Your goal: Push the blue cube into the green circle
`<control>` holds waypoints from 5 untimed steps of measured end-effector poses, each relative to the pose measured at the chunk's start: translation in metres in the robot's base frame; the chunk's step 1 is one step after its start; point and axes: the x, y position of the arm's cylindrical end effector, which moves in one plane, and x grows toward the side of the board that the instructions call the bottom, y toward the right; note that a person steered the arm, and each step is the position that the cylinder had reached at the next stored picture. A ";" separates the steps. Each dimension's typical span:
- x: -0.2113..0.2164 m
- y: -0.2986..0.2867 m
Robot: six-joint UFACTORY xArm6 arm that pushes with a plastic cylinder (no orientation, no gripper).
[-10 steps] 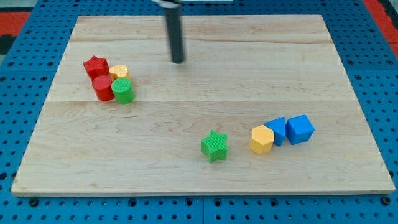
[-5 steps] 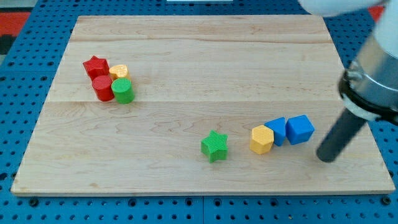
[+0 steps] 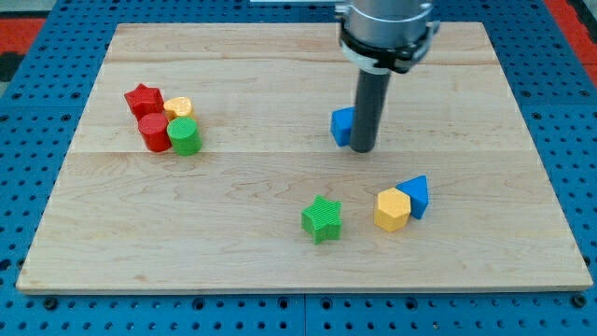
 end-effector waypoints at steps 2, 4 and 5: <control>-0.047 0.003; -0.022 -0.065; -0.002 -0.043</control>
